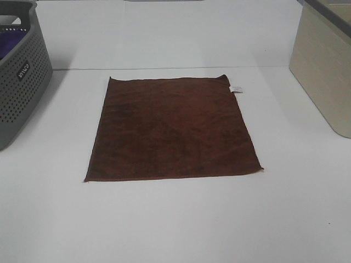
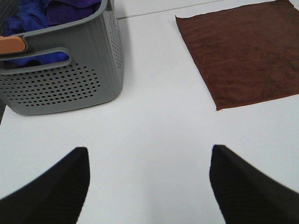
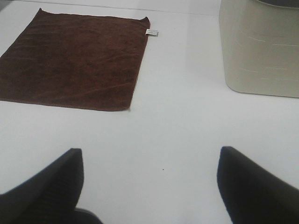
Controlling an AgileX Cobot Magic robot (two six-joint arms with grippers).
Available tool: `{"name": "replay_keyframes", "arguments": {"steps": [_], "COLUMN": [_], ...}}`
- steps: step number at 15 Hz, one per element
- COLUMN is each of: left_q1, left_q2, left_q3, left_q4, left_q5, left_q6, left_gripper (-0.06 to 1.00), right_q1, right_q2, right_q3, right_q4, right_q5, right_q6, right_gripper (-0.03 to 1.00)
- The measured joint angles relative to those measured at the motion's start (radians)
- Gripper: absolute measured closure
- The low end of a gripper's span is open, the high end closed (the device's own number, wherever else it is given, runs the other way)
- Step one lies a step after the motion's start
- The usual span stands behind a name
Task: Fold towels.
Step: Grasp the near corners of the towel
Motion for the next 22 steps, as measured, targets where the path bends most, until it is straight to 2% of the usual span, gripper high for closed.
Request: {"name": "replay_keyframes", "arguments": {"steps": [22], "left_q1": [0.000], "left_q2": [0.000], "left_q3": [0.000], "left_q4": [0.000], "left_q5": [0.000], "left_q6": [0.000], "left_gripper": [0.27], "right_q1": [0.000], "right_q2": [0.000], "right_q3": [0.000], "right_q4": [0.000], "right_q5": [0.000], "right_q6": [0.000], "right_gripper": [0.21]}}
